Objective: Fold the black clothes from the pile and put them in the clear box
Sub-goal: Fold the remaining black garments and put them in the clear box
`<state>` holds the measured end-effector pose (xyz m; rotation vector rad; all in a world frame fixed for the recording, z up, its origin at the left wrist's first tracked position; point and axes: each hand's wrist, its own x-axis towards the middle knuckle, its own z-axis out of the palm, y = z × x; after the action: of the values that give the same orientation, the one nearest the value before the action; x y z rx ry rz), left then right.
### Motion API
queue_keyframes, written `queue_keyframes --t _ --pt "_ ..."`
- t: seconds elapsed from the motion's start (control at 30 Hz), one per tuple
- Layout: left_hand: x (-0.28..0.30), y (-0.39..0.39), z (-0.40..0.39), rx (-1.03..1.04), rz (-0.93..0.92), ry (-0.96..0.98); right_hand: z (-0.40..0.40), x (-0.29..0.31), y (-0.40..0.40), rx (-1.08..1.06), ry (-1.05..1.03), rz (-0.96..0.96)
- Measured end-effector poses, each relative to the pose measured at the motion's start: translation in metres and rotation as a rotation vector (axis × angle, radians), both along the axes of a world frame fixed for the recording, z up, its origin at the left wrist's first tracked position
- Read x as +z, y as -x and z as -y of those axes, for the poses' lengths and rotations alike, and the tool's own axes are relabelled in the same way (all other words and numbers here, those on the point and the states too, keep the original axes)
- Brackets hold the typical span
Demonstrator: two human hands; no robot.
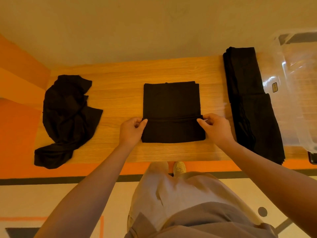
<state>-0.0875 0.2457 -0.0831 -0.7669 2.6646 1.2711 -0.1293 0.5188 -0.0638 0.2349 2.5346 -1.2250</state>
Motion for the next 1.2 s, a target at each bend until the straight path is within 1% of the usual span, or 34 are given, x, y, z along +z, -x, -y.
queue_keyframes --t 0.17,0.33,0.43,0.53,0.57,0.63,0.67,0.7,0.73,0.8,0.83,0.87,0.97,1.1,1.2 --pt "-0.002 0.005 0.005 -0.037 0.016 0.032 -0.003 -0.007 -0.002 -0.028 -0.061 -0.026" --pt "-0.002 0.008 0.007 -0.064 -0.053 -0.031 0.001 -0.008 0.0 -0.085 -0.061 -0.052" --pt "-0.004 0.011 0.009 -0.076 -0.056 0.005 0.004 -0.008 0.003 -0.101 -0.056 -0.052" --pt "-0.003 0.013 0.007 -0.065 -0.069 0.017 0.009 -0.006 0.002 -0.093 -0.102 -0.057" --pt "-0.002 0.013 0.006 -0.058 -0.09 0.053 0.01 -0.005 0.001 -0.071 -0.156 -0.106" --pt "-0.001 0.011 0.0 -0.1 -0.176 0.258 0.012 -0.005 -0.002 0.052 -0.336 -0.315" --pt "0.001 0.008 -0.007 -0.159 -0.228 0.368 0.016 -0.005 -0.005 0.145 -0.398 -0.422" --pt "0.002 0.004 -0.016 -0.254 -0.273 0.437 0.022 -0.006 -0.008 0.251 -0.418 -0.493" --pt "0.001 0.0 -0.026 -0.386 -0.296 0.476 0.029 -0.009 -0.012 0.37 -0.418 -0.525" --pt "-0.009 -0.011 -0.045 -0.648 -0.264 0.534 0.045 -0.02 -0.022 0.582 -0.457 -0.491" --pt "-0.017 -0.015 -0.05 -0.724 -0.225 0.561 0.05 -0.027 -0.027 0.641 -0.5 -0.447" --pt "-0.024 -0.017 -0.05 -0.757 -0.186 0.58 0.054 -0.033 -0.03 0.664 -0.549 -0.406" --pt "-0.036 -0.019 -0.038 -0.757 -0.102 0.603 0.05 -0.043 -0.031 0.647 -0.636 -0.323" --pt "-0.035 -0.026 -0.018 -0.722 -0.019 0.656 0.029 -0.042 -0.028 0.622 -0.73 -0.283" --pt "-0.034 -0.028 -0.011 -0.72 0.046 0.661 0.021 -0.041 -0.025 0.613 -0.758 -0.251"
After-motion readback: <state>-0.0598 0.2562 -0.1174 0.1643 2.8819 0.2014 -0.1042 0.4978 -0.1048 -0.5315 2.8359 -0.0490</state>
